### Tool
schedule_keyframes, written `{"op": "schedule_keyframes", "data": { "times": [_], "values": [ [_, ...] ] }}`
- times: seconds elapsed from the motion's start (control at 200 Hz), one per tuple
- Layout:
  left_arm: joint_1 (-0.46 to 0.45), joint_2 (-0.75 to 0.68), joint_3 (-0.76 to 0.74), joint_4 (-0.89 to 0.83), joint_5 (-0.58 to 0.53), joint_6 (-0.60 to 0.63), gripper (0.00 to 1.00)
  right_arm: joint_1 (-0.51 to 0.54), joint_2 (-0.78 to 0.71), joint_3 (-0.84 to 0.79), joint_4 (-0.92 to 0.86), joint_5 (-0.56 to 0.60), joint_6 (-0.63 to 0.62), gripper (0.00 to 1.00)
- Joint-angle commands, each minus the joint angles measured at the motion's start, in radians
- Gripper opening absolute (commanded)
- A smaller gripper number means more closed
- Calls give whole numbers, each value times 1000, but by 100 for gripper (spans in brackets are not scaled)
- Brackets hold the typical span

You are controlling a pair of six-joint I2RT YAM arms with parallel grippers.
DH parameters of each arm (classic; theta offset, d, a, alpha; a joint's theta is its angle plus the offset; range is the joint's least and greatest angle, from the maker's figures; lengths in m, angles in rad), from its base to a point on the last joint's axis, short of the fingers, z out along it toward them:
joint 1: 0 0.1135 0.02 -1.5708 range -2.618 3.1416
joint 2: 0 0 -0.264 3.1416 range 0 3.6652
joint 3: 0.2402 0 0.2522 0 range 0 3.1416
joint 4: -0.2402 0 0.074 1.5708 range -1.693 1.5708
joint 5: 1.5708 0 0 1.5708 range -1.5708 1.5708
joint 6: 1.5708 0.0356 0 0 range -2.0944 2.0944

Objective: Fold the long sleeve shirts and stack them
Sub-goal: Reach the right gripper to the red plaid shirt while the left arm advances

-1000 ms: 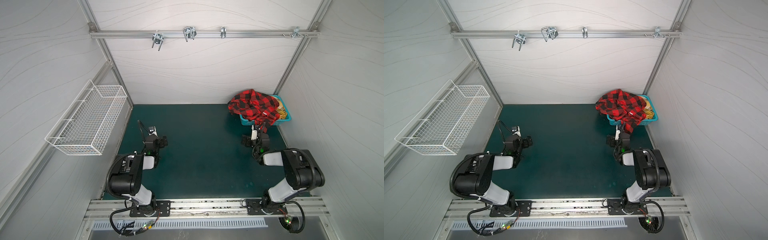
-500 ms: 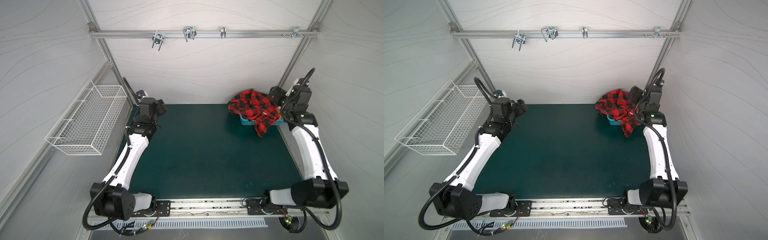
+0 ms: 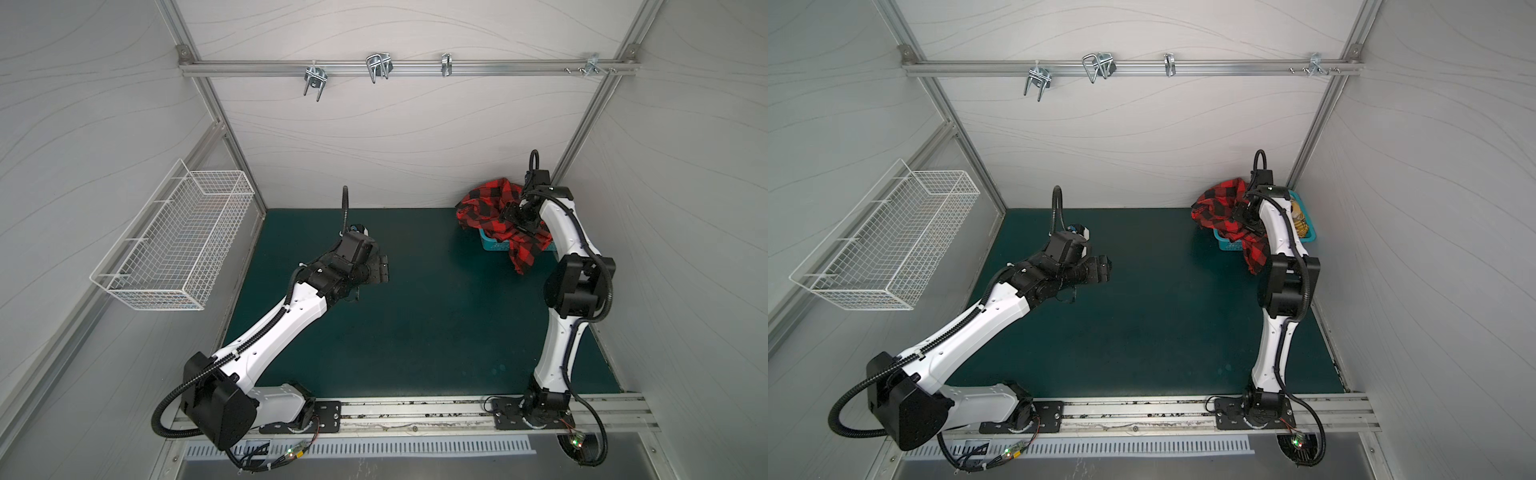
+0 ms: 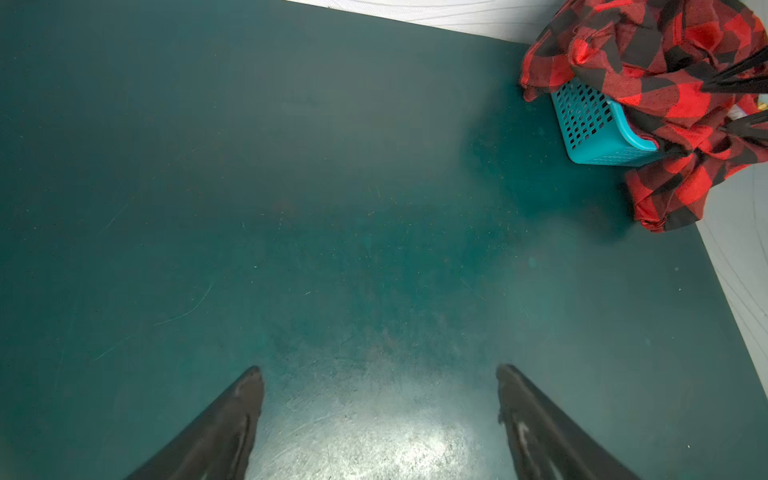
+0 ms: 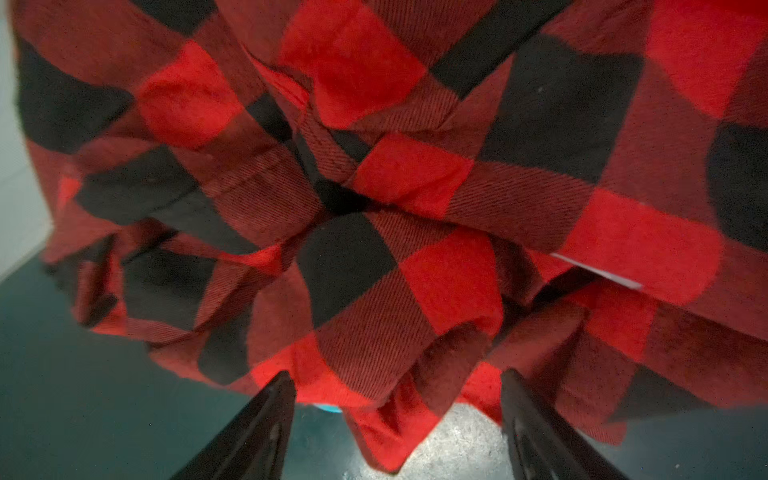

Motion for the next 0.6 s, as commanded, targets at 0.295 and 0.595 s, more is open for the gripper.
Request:
{"op": "schedule_keyframes", "data": {
  "times": [0.295,0.595],
  "values": [
    [-2,30,101,-10,-62,43,84,43,37,93,11,-46,-17,0],
    [72,14,181,-124,-39,-81,84,272,-277,121,-97,-40,-100,0]
  ]
}}
